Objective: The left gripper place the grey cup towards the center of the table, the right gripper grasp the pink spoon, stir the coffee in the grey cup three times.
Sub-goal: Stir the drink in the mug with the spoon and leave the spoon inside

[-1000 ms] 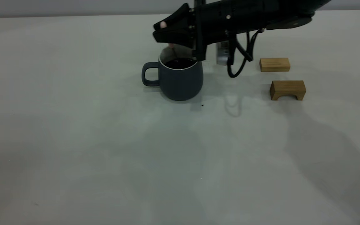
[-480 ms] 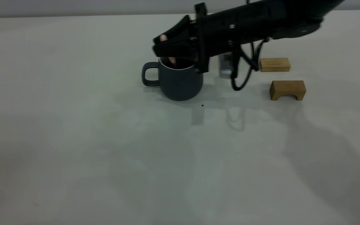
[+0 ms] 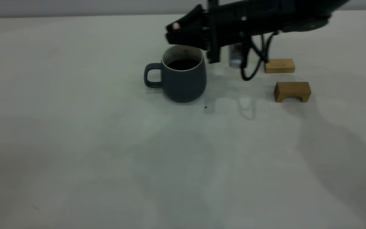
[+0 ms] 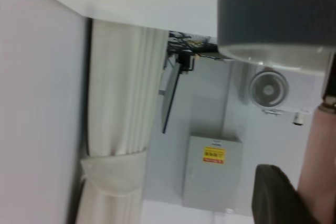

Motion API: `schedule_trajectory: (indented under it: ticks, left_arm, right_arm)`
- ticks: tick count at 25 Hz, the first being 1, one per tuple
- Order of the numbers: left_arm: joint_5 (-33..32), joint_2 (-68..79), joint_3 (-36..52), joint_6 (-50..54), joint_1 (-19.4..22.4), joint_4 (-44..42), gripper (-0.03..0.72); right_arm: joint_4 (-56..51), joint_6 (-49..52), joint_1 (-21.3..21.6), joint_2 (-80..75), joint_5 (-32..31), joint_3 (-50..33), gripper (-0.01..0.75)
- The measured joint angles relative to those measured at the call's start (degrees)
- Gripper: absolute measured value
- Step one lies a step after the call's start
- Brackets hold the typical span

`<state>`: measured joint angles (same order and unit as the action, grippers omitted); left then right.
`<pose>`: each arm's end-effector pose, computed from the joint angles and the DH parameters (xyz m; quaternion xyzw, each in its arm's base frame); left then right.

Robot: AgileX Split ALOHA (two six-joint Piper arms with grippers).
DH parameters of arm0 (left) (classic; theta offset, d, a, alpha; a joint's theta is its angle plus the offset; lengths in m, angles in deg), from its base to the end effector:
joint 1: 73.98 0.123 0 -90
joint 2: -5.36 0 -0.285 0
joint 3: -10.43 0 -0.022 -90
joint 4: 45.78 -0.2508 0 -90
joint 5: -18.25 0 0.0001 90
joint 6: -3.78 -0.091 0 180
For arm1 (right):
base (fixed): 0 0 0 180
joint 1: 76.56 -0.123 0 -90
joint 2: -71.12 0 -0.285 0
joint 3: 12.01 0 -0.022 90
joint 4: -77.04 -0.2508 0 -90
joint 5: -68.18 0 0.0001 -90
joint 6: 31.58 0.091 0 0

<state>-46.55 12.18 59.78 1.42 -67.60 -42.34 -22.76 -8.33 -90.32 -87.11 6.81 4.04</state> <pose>-0.0084 -0.0059 0.2680 -0.0283 0.8694 0.0077 0.4933 0.4410 0.1891 0.0180 -0.5463 -0.5874 -0.5106 0.3095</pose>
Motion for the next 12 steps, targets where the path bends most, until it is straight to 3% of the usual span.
schedule_trajectory:
  ticks: [5,12]
  left_arm:
    - [0.0,0.0,0.0,0.0,0.0,0.0,0.528]
    - [0.0,0.0,0.0,0.0,0.0,0.0,0.528]
  right_arm:
    - [-1.1,0.0,0.2,3.3,-0.1,-7.4,0.131]
    - [-1.5,1.7,-4.4,1.5,-0.2,-3.8,0.131]
